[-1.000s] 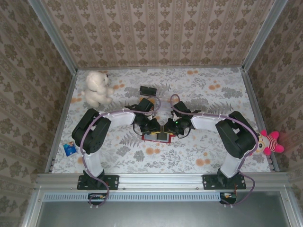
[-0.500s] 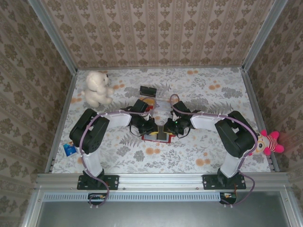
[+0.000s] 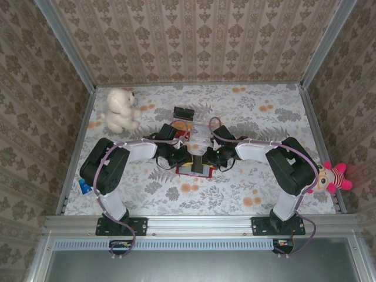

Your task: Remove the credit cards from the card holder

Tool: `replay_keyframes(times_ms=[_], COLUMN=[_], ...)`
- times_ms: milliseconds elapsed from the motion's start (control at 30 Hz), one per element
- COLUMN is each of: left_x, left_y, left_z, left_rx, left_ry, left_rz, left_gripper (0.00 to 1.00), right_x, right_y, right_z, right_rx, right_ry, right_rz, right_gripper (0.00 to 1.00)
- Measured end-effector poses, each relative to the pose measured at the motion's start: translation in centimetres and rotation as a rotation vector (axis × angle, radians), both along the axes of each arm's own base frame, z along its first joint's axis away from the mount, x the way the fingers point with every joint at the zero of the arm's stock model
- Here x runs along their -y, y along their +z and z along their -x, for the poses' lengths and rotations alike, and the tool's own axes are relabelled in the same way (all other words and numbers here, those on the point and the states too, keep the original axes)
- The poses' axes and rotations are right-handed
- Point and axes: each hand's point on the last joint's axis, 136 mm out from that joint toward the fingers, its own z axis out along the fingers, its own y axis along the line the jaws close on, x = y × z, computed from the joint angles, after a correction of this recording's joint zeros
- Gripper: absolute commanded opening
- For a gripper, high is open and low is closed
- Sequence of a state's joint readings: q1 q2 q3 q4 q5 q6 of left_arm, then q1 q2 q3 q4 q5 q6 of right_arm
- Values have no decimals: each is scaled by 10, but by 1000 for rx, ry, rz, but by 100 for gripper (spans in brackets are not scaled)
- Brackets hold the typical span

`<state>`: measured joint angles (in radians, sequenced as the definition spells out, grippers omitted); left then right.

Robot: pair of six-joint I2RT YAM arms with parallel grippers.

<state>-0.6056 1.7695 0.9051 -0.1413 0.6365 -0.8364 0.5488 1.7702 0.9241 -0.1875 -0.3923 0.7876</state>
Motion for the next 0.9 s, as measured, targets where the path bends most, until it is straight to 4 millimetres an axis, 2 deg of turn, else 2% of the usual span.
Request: replay_keyframes(times_ms=[233, 433, 533, 667, 800, 900], left_x=[-11, -30, -40, -52, -65, -71], left_y=[1, 15, 24, 38, 48, 57], left_z=[-2, -3, -2, -4, -7, -8], left_rx=[9, 42, 65, 103, 134, 160], left_ry=[3, 19, 27, 41, 63, 76], left_rz=[-18, -32, -44, -57, -73, -78], left_gripper=[5, 1, 0, 0, 0, 0], right_x=[1, 2, 4, -1, -15, -21], right_y=[0, 1, 9, 38, 86, 110], right_z=[0, 0, 1, -5, -15, -17], right_rx=[0, 1, 10, 82, 216, 283], right_ry=[1, -2, -3, 0, 21, 42], right_rz=[10, 21, 22, -30, -153, -218], right_gripper=[20, 21, 22, 32, 45, 53])
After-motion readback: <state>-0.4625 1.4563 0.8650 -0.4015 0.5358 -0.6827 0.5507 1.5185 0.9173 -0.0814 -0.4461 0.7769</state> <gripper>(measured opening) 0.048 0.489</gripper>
